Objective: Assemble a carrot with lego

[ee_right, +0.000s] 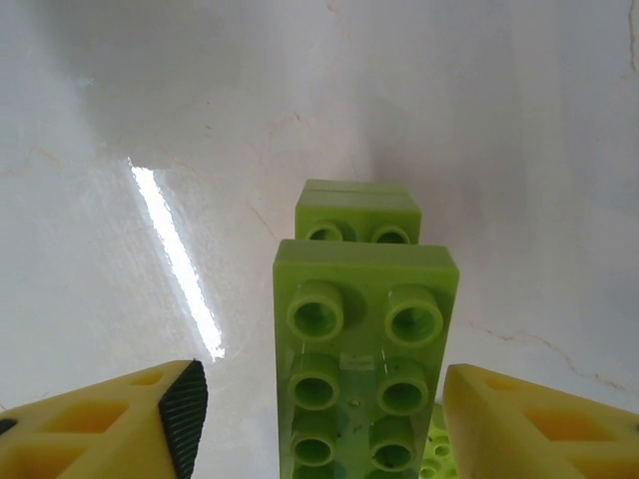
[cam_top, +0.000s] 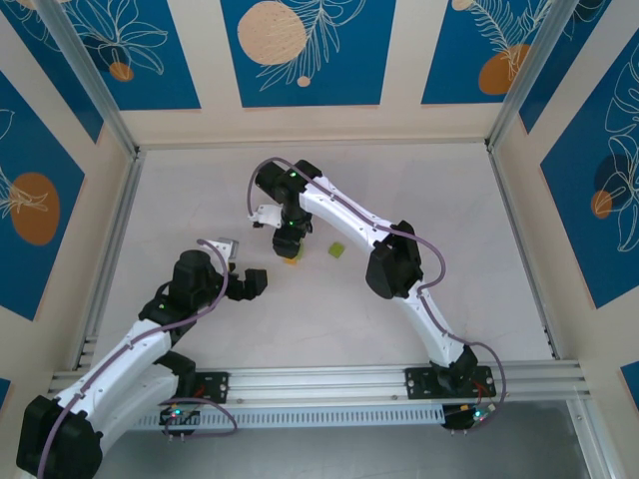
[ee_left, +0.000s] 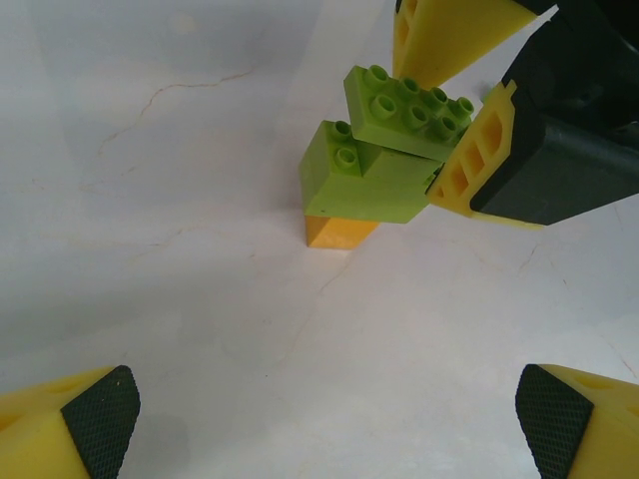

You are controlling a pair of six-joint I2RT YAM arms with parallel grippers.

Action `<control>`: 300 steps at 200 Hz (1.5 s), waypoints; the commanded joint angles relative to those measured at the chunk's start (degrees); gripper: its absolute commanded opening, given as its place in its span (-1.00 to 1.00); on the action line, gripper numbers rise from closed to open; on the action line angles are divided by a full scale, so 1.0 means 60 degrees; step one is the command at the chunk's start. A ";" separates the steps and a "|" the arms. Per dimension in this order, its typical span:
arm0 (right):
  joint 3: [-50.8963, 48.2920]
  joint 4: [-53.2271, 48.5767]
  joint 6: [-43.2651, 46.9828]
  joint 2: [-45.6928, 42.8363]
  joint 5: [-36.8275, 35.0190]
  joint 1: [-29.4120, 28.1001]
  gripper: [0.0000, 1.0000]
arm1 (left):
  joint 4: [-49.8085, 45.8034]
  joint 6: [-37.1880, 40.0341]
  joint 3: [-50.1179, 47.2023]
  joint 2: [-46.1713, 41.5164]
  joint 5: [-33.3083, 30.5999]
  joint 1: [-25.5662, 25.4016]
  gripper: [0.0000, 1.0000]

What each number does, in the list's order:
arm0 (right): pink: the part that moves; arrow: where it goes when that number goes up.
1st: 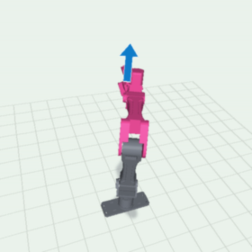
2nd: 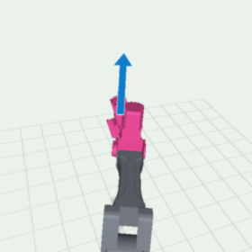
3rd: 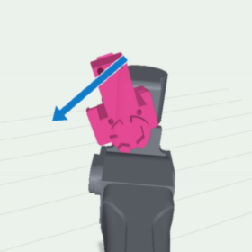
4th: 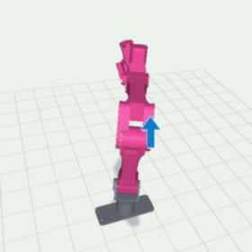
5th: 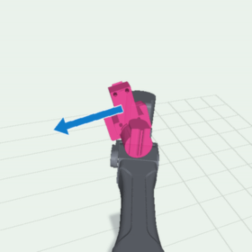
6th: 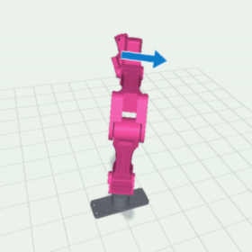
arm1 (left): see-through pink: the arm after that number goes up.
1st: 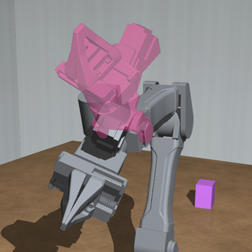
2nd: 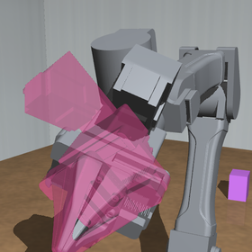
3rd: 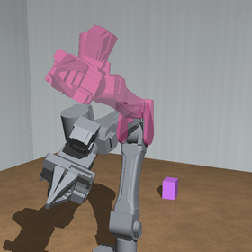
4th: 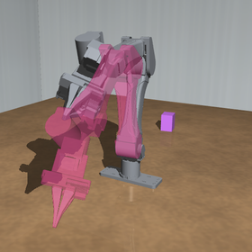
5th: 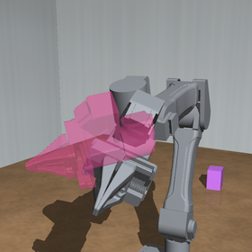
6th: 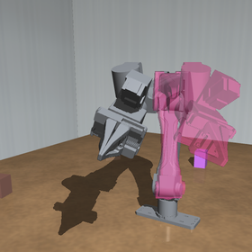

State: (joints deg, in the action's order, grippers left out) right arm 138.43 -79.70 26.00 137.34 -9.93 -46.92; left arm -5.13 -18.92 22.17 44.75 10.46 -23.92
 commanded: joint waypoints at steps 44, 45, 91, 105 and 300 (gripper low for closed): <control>0.0311 0.0450 -0.0199 -0.0994 0.0299 0.0036 0.37 | 0.0151 0.0154 0.0259 0.0003 -0.0044 -0.0140 0.99; 0.0309 0.0473 -0.0215 -0.1007 0.0274 0.0038 0.37 | 0.0151 0.0145 0.0259 0.0000 -0.0044 -0.0142 0.99; 0.0188 0.0922 -0.0738 -0.1466 -0.0106 0.0092 0.14 | 0.0150 0.0167 0.0274 0.0027 -0.0051 -0.0158 0.99; 0.0175 0.0966 -0.1041 -0.1514 -0.0038 0.0165 -0.34 | 0.0155 0.0164 0.0274 0.0049 -0.0051 -0.0158 0.99; 0.0476 0.0035 -0.1308 -0.0423 0.1322 0.0407 -0.73 | 0.0206 0.0209 0.0303 0.0227 -0.0095 -0.0191 0.99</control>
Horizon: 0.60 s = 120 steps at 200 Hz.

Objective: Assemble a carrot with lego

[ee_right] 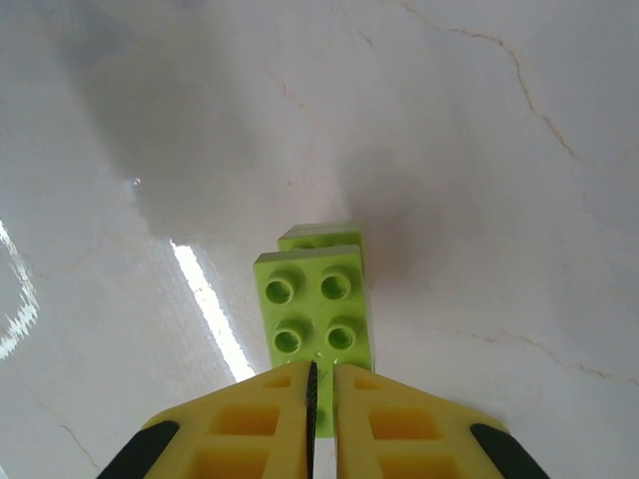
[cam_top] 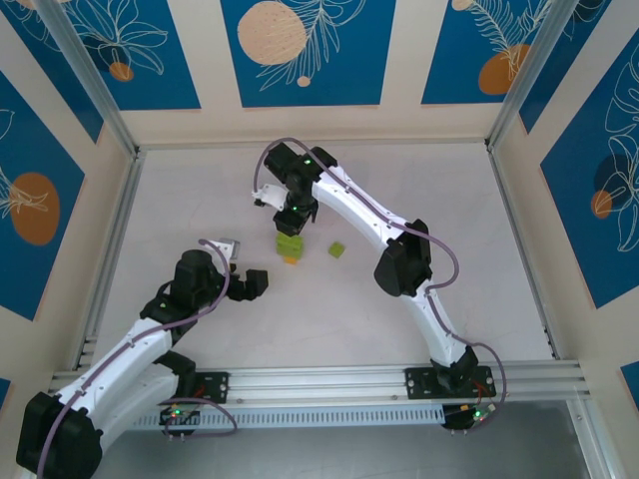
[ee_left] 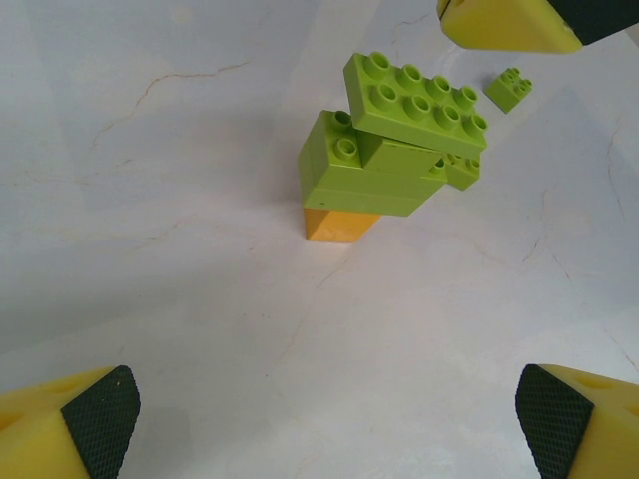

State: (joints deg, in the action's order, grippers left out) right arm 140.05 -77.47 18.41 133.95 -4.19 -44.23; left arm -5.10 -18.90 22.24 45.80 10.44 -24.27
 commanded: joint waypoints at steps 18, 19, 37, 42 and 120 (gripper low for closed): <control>0.0090 -0.0372 -0.0044 0.0091 0.0361 -0.0048 -0.73 | 0.0199 0.0205 0.0292 0.0042 -0.0085 -0.0144 0.99; 0.0079 -0.0373 -0.0040 0.0096 0.0353 -0.0045 -0.73 | 0.0195 0.0205 0.0292 0.0050 -0.0084 -0.0144 0.99; -0.0078 -0.0383 -0.0029 0.0036 0.0360 -0.0063 -0.73 | 0.0205 0.0198 0.0292 0.0050 -0.0099 -0.0144 0.99; -0.0129 -0.0375 -0.0037 0.0015 0.0359 -0.0056 -0.73 | 0.0192 0.0208 0.0289 0.0059 -0.0100 -0.0142 0.99; -0.0312 -0.0329 -0.0009 0.0188 0.0478 -0.0158 -0.72 | 0.0207 0.0220 0.0278 0.0072 -0.0113 -0.0158 0.99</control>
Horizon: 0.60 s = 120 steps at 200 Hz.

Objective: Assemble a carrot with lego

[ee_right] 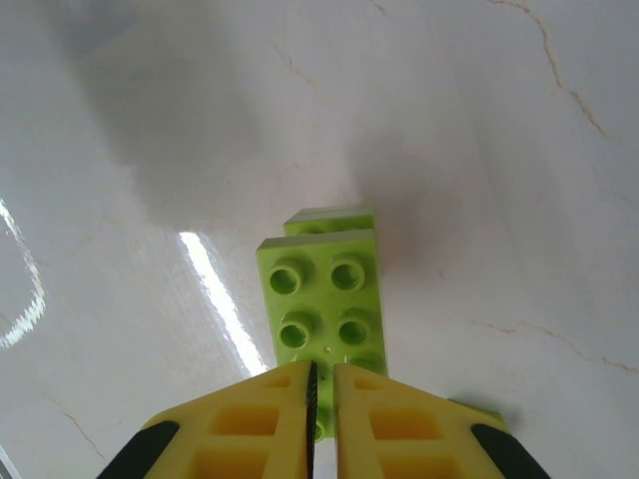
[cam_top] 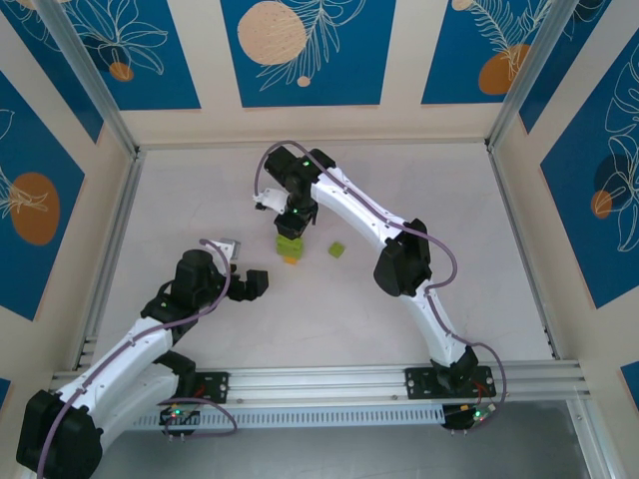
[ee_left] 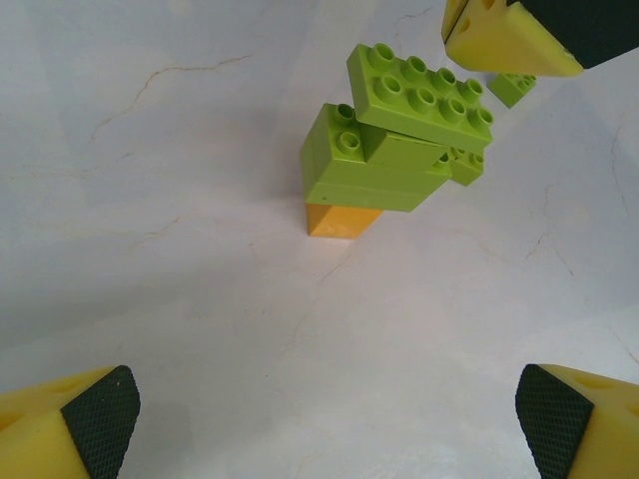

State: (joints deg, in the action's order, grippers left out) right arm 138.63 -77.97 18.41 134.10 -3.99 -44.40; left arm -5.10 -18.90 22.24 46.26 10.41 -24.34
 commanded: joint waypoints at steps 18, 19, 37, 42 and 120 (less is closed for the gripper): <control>-0.0077 -0.0272 0.0014 0.0193 0.0487 -0.0143 -0.72 | 0.0215 0.0219 0.0278 0.0009 -0.0116 -0.0148 0.98; -0.0077 -0.0266 0.0011 0.0193 0.0488 -0.0143 -0.72 | 0.0211 0.0219 0.0285 0.0009 -0.0120 -0.0155 0.99; -0.0077 -0.0305 0.0018 0.0208 0.0524 -0.0154 -0.72 | 0.0210 0.0220 0.0278 0.0002 -0.0117 -0.0148 0.98; -0.0077 -0.0305 0.0022 0.0208 0.0548 -0.0165 -0.72 | 0.0215 0.0220 0.0284 0.0011 -0.0124 -0.0148 0.98; -0.0179 -0.0449 0.0044 0.0457 0.0476 -0.0184 -0.72 | 0.0215 0.0216 0.0278 0.0010 -0.0137 -0.0163 0.99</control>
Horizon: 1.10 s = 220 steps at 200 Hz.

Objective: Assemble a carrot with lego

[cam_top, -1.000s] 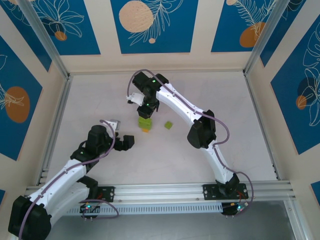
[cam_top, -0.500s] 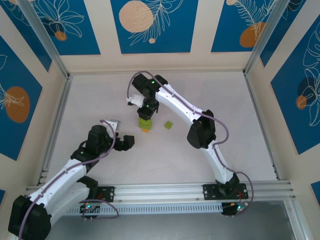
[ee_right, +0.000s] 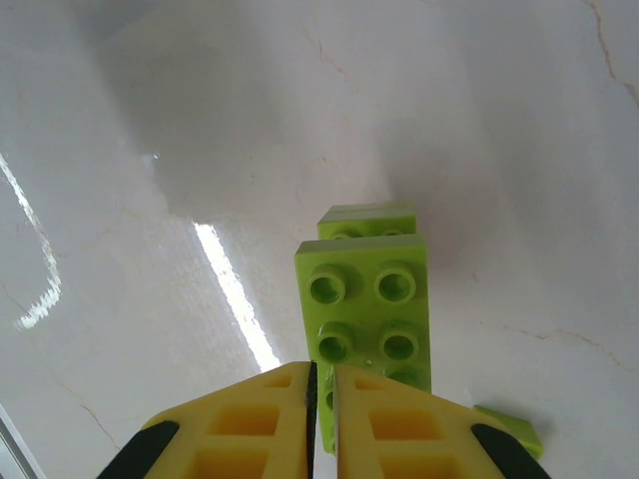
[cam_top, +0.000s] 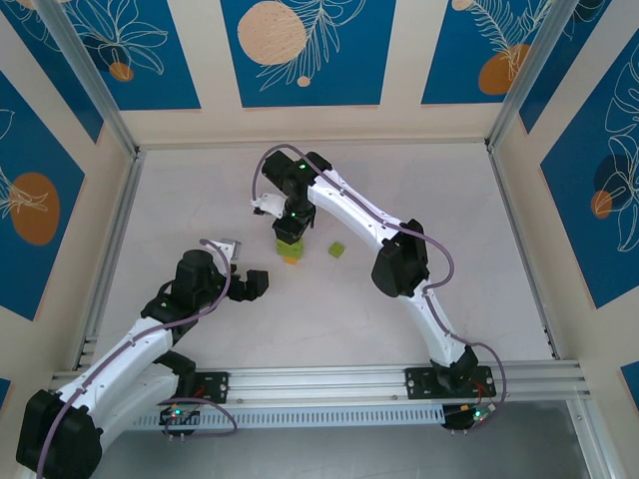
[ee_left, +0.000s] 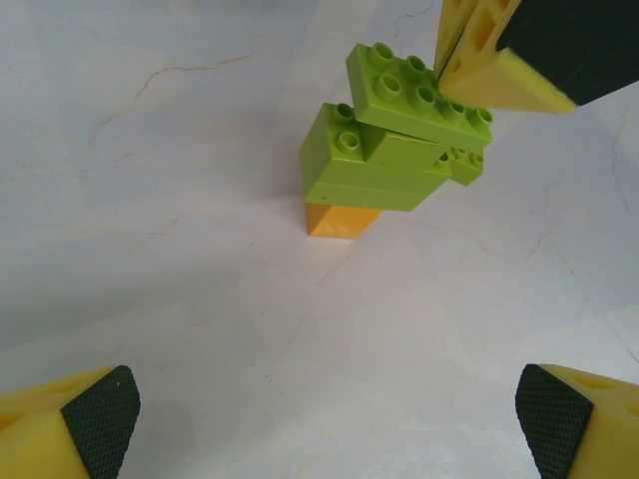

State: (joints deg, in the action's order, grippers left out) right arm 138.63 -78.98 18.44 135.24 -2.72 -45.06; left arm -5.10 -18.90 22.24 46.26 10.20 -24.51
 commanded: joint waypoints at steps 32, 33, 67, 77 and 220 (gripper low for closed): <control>-0.0297 -0.0256 0.0068 0.0343 0.0260 -0.0075 -0.72 | 0.0206 0.0234 0.0278 0.0010 -0.0103 -0.0133 0.98; -0.0297 -0.0263 0.0057 0.0342 0.0254 -0.0076 -0.72 | 0.0206 0.0234 0.0278 0.0003 -0.0103 -0.0133 0.99; -0.0298 -0.0325 0.0091 0.0439 0.0298 -0.0031 -0.72 | 0.0214 0.0234 0.0292 0.0061 -0.0103 -0.0148 0.99; -0.0270 -0.0371 0.0096 0.0485 0.0306 -0.0009 -0.72 | 0.0207 0.0234 0.0292 0.0054 -0.0103 -0.0148 0.99; 0.0217 -0.1401 -0.0257 0.1720 0.0725 0.0478 -0.67 | 0.0221 0.0251 0.0336 0.0158 -0.0112 -0.0177 0.99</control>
State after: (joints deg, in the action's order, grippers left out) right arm 143.50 -82.74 17.54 139.85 3.51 -42.35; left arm -5.10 -18.87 22.26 46.74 10.00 -24.69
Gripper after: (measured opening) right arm 0.167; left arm 0.993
